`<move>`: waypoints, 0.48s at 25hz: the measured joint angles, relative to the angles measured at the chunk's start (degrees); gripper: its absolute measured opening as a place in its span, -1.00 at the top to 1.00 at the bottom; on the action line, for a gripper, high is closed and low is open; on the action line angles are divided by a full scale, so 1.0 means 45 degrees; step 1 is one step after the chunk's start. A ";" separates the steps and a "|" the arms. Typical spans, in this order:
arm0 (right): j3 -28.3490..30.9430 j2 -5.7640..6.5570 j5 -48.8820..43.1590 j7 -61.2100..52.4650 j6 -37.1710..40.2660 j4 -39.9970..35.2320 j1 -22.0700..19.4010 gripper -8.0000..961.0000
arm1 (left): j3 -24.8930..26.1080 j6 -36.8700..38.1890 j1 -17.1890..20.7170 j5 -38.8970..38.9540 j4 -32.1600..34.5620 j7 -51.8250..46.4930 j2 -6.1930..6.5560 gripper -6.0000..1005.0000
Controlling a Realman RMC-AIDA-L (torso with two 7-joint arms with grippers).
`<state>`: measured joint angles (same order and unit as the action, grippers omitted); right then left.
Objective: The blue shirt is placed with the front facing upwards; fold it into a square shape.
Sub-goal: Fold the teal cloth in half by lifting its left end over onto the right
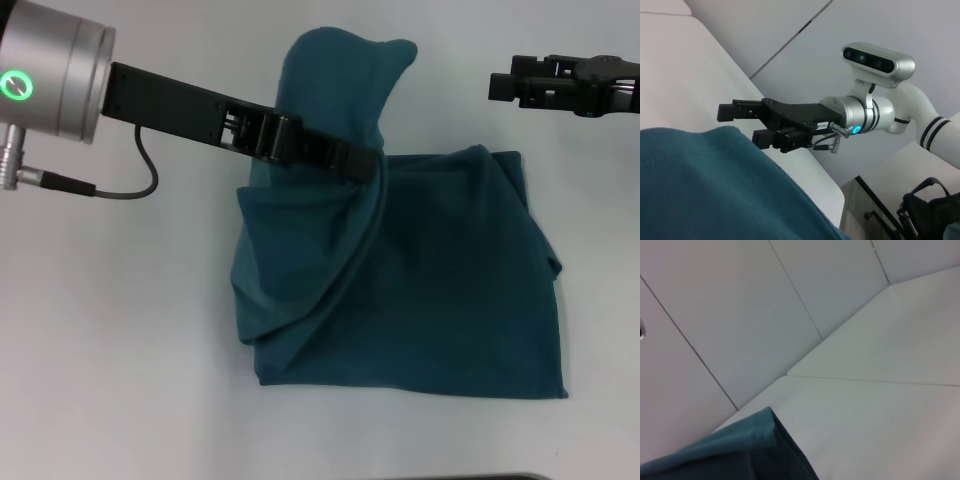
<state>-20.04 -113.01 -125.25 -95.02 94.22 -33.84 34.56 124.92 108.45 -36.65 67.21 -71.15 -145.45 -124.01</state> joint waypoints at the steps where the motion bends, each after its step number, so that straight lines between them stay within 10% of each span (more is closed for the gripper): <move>1: 0.0000 0.0000 0.0003 -0.0004 0.0000 0.0000 -0.0004 -0.78 | -0.0043 -0.0034 -0.0010 0.0006 0.0020 0.0023 0.0000 0.96; 12: 0.0000 0.0000 0.0021 -0.0015 0.0000 0.0000 -0.0036 -0.78 | -0.0990 -0.1219 -0.0216 0.0259 0.1452 0.0635 -0.0013 0.95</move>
<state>-20.04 -113.02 -125.15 -95.09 94.22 -33.83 34.39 120.47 102.97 -37.63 68.37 -64.62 -142.59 -124.07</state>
